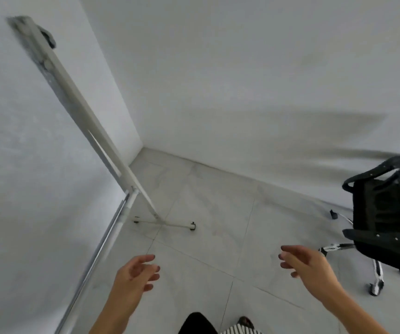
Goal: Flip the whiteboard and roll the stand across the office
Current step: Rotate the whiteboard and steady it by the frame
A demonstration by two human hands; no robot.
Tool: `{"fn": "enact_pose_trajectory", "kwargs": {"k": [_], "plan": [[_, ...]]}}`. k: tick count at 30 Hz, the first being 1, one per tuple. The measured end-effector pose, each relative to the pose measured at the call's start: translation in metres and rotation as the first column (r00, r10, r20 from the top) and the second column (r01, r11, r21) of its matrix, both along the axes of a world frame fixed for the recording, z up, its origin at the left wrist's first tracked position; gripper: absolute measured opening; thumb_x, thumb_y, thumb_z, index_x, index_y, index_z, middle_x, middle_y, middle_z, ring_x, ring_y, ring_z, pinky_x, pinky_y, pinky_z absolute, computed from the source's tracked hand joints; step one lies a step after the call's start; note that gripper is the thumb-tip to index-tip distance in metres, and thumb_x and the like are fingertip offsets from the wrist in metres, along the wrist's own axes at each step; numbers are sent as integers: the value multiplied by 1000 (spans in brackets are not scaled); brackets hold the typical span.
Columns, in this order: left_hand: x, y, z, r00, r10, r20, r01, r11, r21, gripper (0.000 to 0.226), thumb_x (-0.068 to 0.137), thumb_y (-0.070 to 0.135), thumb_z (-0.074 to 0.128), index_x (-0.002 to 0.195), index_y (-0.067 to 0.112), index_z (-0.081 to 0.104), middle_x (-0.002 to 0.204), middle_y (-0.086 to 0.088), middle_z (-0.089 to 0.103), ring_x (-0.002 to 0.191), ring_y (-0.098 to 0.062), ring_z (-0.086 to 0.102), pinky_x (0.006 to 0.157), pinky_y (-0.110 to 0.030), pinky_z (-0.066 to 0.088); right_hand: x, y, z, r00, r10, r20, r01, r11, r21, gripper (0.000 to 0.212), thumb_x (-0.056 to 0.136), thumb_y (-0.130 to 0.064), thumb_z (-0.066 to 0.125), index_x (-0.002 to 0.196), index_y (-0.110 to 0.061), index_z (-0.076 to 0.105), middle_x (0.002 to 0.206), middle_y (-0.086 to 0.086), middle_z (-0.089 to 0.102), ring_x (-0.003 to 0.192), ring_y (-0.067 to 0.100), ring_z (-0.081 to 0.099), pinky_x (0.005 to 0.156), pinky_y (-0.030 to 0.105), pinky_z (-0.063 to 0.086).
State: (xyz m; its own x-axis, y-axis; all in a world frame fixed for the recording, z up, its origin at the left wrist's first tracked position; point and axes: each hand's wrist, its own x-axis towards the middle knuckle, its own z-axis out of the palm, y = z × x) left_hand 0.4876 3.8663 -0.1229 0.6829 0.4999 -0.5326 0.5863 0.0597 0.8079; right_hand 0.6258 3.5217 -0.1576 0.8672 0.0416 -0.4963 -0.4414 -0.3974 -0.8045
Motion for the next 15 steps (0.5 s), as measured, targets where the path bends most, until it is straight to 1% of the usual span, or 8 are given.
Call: {"fn": "enact_pose_trajectory", "kwargs": {"k": [2, 4, 6, 8, 9, 11, 13, 15], "plan": [[23, 15, 5, 996, 81, 35, -80, 997, -20, 13, 86, 0, 65, 96, 8, 68, 81, -14, 75, 75, -30, 68, 68, -36, 50, 48, 23, 9, 998, 55, 32, -55, 998, 14, 9, 88, -7, 67, 91, -14, 72, 81, 8, 78, 76, 22, 74, 63, 35, 50], [47, 32, 3, 989, 142, 42, -141, 990, -15, 16, 78, 8, 71, 94, 8, 68, 71, -7, 76, 71, -28, 69, 66, -35, 50, 92, 48, 10, 993, 101, 54, -102, 995, 13, 9, 87, -8, 67, 90, -15, 72, 79, 5, 78, 75, 21, 75, 64, 36, 52], [76, 54, -2, 979, 197, 48, -197, 980, -11, 12, 82, 3, 69, 94, 9, 68, 68, -5, 76, 71, -27, 68, 65, -35, 49, 135, 80, 10, 988, 144, 57, -146, 989, 17, 10, 87, -10, 68, 90, -18, 72, 78, 1, 79, 75, 18, 75, 65, 36, 53], [109, 78, -4, 970, 231, 73, -231, 973, -10, 14, 87, -2, 63, 97, 7, 67, 76, -10, 75, 74, -29, 67, 66, -35, 49, 175, 114, 8, 981, 186, 61, -188, 982, 22, 9, 87, -10, 68, 91, -17, 71, 78, 1, 78, 76, 19, 75, 65, 35, 52], [125, 90, -5, 966, 245, 81, -245, 970, -9, 14, 86, 0, 65, 99, 5, 67, 80, -12, 74, 75, -30, 67, 66, -35, 49, 193, 131, 8, 978, 197, 64, -199, 980, 24, 9, 88, -9, 67, 92, -15, 71, 79, 3, 78, 76, 21, 74, 65, 35, 52], [158, 113, 3, 956, 278, 93, -279, 960, -4, 23, 77, 9, 71, 100, 5, 67, 77, -10, 75, 74, -29, 67, 65, -35, 50, 227, 168, 16, 971, 226, 71, -230, 972, 53, 9, 88, -4, 66, 92, -12, 70, 81, 8, 76, 73, 22, 73, 62, 34, 50], [188, 135, 16, 946, 298, 130, -301, 954, 3, 18, 82, 6, 70, 100, 5, 68, 79, -11, 76, 77, -31, 69, 66, -35, 51, 260, 203, 25, 957, 278, 87, -284, 957, 60, 10, 87, -3, 67, 89, -12, 71, 76, 5, 77, 69, 20, 73, 60, 32, 49], [213, 156, 31, 934, 317, 162, -327, 944, 37, 13, 88, 3, 63, 99, 9, 68, 87, -16, 75, 85, -35, 70, 74, -39, 53, 290, 235, 30, 935, 343, 92, -348, 936, 45, 9, 86, -7, 68, 90, -14, 72, 72, 2, 78, 73, 22, 74, 61, 32, 50]]}}
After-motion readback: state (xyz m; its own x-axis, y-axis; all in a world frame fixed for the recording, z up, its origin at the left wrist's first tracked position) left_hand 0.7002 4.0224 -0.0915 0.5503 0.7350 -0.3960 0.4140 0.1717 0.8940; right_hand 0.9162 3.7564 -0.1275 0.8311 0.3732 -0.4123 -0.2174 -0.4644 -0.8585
